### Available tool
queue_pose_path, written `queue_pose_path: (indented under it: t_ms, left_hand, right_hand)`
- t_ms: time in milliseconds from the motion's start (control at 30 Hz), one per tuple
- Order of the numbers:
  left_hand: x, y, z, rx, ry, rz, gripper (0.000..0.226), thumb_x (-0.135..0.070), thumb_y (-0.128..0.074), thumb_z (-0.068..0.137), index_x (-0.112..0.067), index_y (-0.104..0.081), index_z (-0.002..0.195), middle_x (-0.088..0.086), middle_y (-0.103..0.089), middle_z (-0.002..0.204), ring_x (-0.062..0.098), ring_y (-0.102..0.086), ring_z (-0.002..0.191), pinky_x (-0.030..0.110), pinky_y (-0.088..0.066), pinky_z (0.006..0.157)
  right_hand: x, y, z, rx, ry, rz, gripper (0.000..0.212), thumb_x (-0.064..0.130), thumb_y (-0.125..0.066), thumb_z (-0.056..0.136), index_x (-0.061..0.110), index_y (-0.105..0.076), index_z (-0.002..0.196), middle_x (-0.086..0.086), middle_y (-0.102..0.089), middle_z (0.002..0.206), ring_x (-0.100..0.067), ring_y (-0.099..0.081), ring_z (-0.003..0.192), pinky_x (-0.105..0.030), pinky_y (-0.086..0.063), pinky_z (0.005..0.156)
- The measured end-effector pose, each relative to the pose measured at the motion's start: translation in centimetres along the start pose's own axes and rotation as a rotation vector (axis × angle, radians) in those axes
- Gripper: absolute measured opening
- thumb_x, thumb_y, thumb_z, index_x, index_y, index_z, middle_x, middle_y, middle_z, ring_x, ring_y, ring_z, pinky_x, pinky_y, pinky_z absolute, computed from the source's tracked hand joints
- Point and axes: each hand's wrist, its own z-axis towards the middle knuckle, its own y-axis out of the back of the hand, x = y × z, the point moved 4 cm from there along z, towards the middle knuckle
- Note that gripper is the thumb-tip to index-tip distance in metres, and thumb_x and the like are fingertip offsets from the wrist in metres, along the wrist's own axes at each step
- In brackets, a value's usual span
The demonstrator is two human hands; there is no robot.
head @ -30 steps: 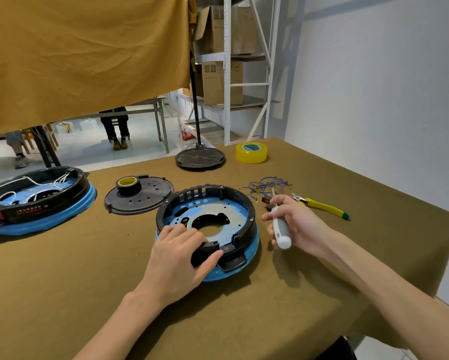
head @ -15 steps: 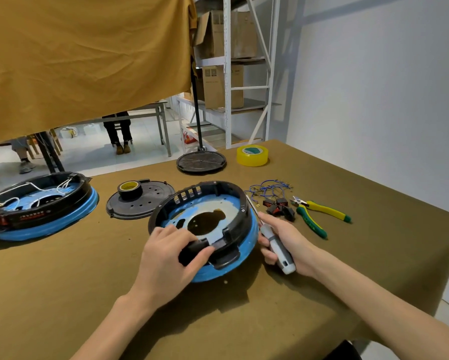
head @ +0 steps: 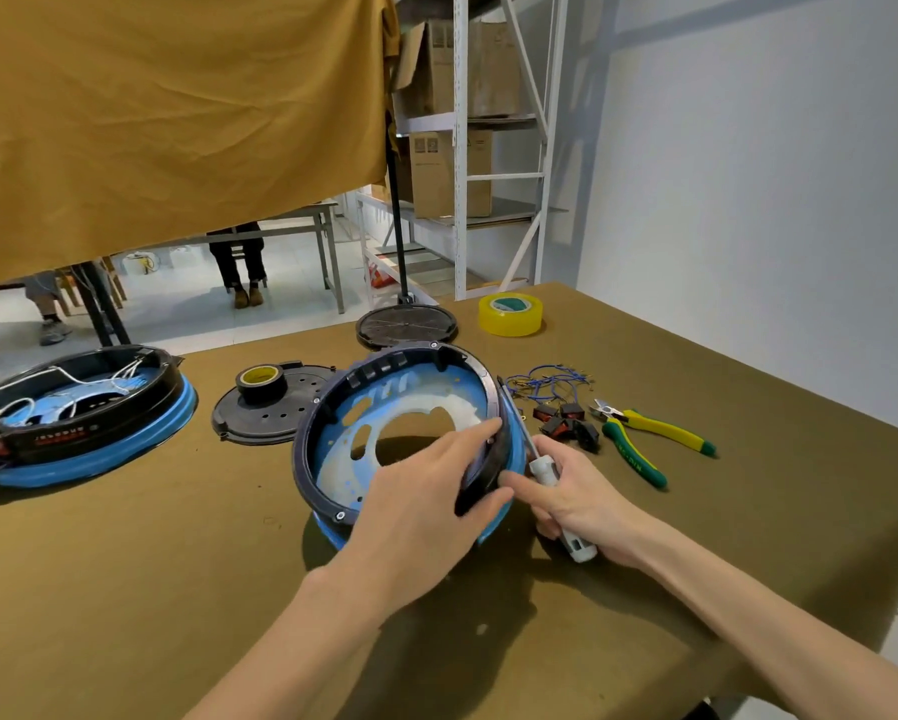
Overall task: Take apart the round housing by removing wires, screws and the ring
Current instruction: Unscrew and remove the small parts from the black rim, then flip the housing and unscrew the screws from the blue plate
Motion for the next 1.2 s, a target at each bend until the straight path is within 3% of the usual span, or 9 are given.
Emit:
queue_pose_path:
  t_ms: [200, 333, 600, 700, 800, 900, 1000, 1100, 1200]
  left_hand:
    - [0.4, -0.8, -0.5, 0.006, -0.036, -0.016, 0.051, -0.040, -0.057, 0.099, -0.030, -0.051, 0.148, -0.016, -0.071, 0.107, 0.002, -0.065, 0.091, 0.016, -0.056, 0.074]
    - [1.0, -1.5, -0.3, 0.112, -0.058, 0.022, 0.047, -0.044, -0.061, 0.099, -0.031, -0.054, 0.144, -0.015, -0.072, 0.120, 0.009, -0.068, 0.108, 0.025, -0.055, 0.088]
    - [2.0, 0.1, -1.8, 0.078, -0.044, 0.071, 0.045, -0.060, -0.041, 0.101, -0.032, -0.072, 0.117, -0.023, -0.071, 0.103, -0.004, -0.061, 0.099, 0.022, -0.040, 0.096]
    - [5.6, 1.5, -2.7, -0.095, 0.207, -0.037, 0.025, -0.036, -0.054, 0.104, -0.026, -0.073, 0.116, -0.017, -0.066, 0.116, -0.001, -0.050, 0.116, 0.027, -0.035, 0.105]
    - [9.0, 1.9, -3.8, -0.175, 0.515, -0.225, 0.042, -0.016, -0.057, 0.103, -0.022, -0.055, 0.144, -0.013, -0.047, 0.146, 0.004, -0.034, 0.141, 0.037, -0.030, 0.121]
    - [10.3, 1.4, -4.9, -0.102, 0.653, -0.542, 0.061, -0.023, -0.054, 0.106, -0.031, -0.026, 0.160, -0.022, -0.031, 0.158, -0.001, -0.026, 0.149, 0.029, -0.024, 0.121]
    - [10.7, 0.6, -5.9, -0.061, 0.659, -0.725, 0.073, -0.050, -0.055, 0.101, -0.038, -0.016, 0.162, -0.034, -0.029, 0.156, -0.017, -0.029, 0.141, 0.021, -0.026, 0.116]
    - [10.9, 0.5, -5.9, -0.127, 0.704, -0.764, 0.072, -0.054, -0.045, 0.097, -0.035, -0.019, 0.162, -0.025, -0.031, 0.161, -0.004, -0.030, 0.147, 0.027, -0.026, 0.119]
    - [11.2, 1.1, -5.1, -0.175, 0.743, -0.824, 0.036, -0.037, -0.041, 0.109, -0.043, -0.045, 0.145, -0.036, -0.058, 0.134, -0.008, -0.053, 0.128, 0.024, -0.044, 0.108]
  right_hand:
    - [0.2, 1.9, -0.2, -0.057, -0.044, -0.190, 0.030, 0.056, -0.068, 0.089, 0.030, -0.063, 0.104, 0.003, -0.062, 0.067, -0.015, -0.050, 0.048, -0.025, -0.044, 0.044]
    - [0.6, 4.7, 0.2, -0.333, -0.029, -0.785, 0.016, 0.034, -0.052, 0.104, 0.025, -0.061, 0.114, 0.005, -0.063, 0.098, -0.005, -0.058, 0.075, -0.022, -0.043, 0.063]
    - [0.7, 4.4, -0.1, -0.344, -0.111, -1.319, 0.042, 0.031, -0.055, 0.103, 0.020, -0.048, 0.143, -0.003, -0.058, 0.130, -0.020, -0.055, 0.118, -0.032, -0.049, 0.094]
    - [2.7, 3.8, 1.0, -0.430, 0.032, -0.947, 0.037, 0.035, -0.055, 0.103, 0.018, -0.058, 0.136, 0.000, -0.060, 0.120, -0.016, -0.057, 0.114, -0.031, -0.047, 0.097]
    - [3.2, 1.3, 2.4, -0.170, -0.035, -0.448, 0.071, 0.054, -0.065, 0.093, 0.024, -0.041, 0.153, 0.013, -0.050, 0.140, -0.005, -0.050, 0.124, -0.023, -0.041, 0.102]
    - [1.9, -0.7, 2.6, -0.004, -0.054, -0.447, 0.103, 0.053, -0.078, 0.084, 0.029, -0.015, 0.162, 0.021, -0.031, 0.146, 0.006, -0.038, 0.127, -0.006, -0.032, 0.097]
    - [0.9, -0.4, 1.6, -0.052, 0.020, -0.304, 0.110, 0.054, -0.080, 0.078, 0.031, -0.013, 0.163, 0.025, -0.024, 0.157, 0.012, -0.032, 0.136, -0.009, -0.029, 0.106]
    - [0.8, -0.6, 1.0, -0.042, 0.096, -0.192, 0.101, 0.044, -0.081, 0.078, 0.032, -0.024, 0.159, 0.025, -0.032, 0.156, 0.023, -0.036, 0.132, 0.000, -0.034, 0.098]
    - [1.4, -0.7, 1.1, -0.034, 0.145, -0.154, 0.100, 0.036, -0.085, 0.075, 0.031, -0.029, 0.157, 0.024, -0.038, 0.155, 0.016, -0.039, 0.135, -0.004, -0.038, 0.101]
